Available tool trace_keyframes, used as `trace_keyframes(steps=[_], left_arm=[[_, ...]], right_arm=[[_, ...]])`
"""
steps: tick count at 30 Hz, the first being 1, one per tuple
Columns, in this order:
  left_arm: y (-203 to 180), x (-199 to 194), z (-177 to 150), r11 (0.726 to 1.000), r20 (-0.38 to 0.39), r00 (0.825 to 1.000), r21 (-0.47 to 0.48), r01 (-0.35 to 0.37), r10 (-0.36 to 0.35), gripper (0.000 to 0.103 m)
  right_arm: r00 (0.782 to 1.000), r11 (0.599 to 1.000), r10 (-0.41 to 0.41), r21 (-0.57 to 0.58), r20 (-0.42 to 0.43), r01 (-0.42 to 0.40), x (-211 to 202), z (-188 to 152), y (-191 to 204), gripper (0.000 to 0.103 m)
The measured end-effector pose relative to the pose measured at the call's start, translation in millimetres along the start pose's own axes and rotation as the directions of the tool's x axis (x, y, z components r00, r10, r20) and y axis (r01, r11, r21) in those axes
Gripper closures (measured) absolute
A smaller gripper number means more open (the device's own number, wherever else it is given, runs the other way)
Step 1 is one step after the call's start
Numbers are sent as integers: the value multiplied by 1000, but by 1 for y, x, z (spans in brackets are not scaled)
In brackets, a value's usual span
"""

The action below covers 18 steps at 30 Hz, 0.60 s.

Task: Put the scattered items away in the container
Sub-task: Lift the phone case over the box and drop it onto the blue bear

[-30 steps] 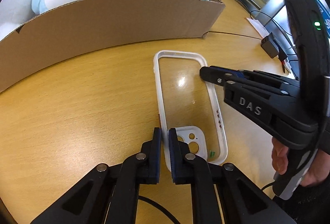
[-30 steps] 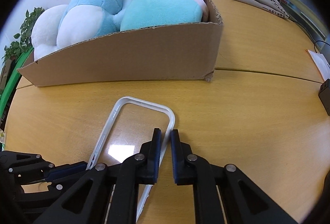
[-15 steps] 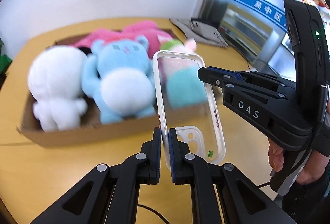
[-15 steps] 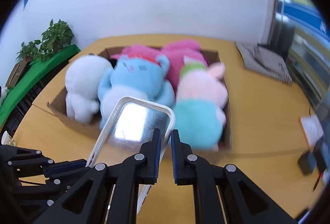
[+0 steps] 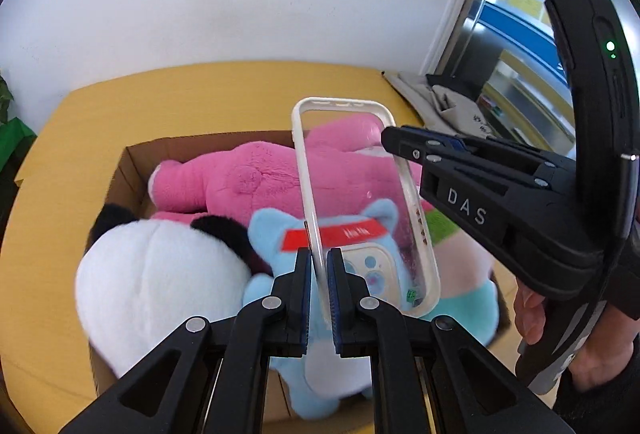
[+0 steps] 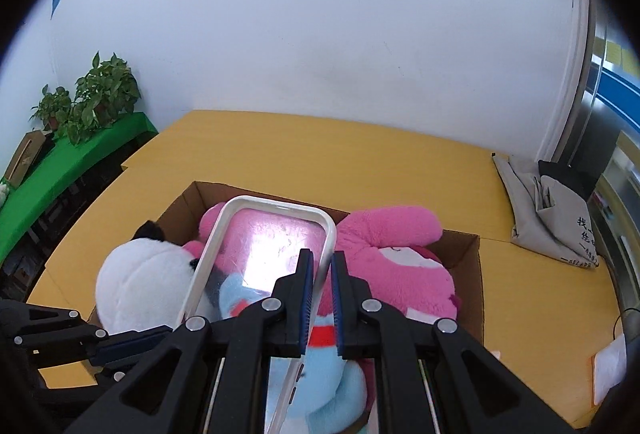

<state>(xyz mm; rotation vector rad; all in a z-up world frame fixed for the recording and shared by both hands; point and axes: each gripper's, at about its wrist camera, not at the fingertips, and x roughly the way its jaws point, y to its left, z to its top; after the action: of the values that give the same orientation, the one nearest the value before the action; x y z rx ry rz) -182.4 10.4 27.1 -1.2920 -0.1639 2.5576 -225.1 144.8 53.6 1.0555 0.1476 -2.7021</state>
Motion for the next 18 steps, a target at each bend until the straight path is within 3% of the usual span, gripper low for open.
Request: trace_keyframes(steps=[4, 8, 9, 10, 11, 12, 13, 14, 15, 18], left_arm=[[13, 38, 8, 998, -50, 999, -55, 10, -12, 95], [15, 23, 4, 997, -20, 1000, -75, -17, 15, 90], [15, 19, 3, 997, -12, 1000, -80, -23, 22, 85], [15, 16, 2, 996, -5, 1000, -84, -30, 29, 82], [16, 12, 1, 995, 3, 999, -89, -36, 36, 67], [16, 8, 0, 995, 10, 999, -95, -42, 43, 46], [16, 4, -1, 994, 18, 999, -100, -49, 51, 36], [17, 0, -3, 993, 28, 998, -104, -58, 61, 21], [17, -10, -7, 991, 53, 995, -103, -80, 86, 15], [16, -35, -26, 988, 90, 987, -87, -125, 133, 9]], right_arm=[[994, 999, -1, 39, -105, 5, 57, -8, -14, 94], [994, 999, 3, 53, -107, 2, 70, -22, -23, 91], [994, 998, 4, 57, -108, 2, 74, -25, -25, 83], [995, 998, 4, 60, -101, 2, 73, -27, -27, 66], [996, 998, 1, 63, -84, 5, 67, -28, -28, 54], [998, 998, -1, 69, -62, 5, 58, -28, -30, 31], [999, 997, -1, 79, -35, 4, 46, -30, -31, 23], [1000, 997, -5, 80, -15, 6, 34, -34, -32, 23], [1000, 997, -10, 72, -3, 11, 23, -39, -32, 23], [999, 998, -35, 49, 16, 34, -6, -58, -30, 22]])
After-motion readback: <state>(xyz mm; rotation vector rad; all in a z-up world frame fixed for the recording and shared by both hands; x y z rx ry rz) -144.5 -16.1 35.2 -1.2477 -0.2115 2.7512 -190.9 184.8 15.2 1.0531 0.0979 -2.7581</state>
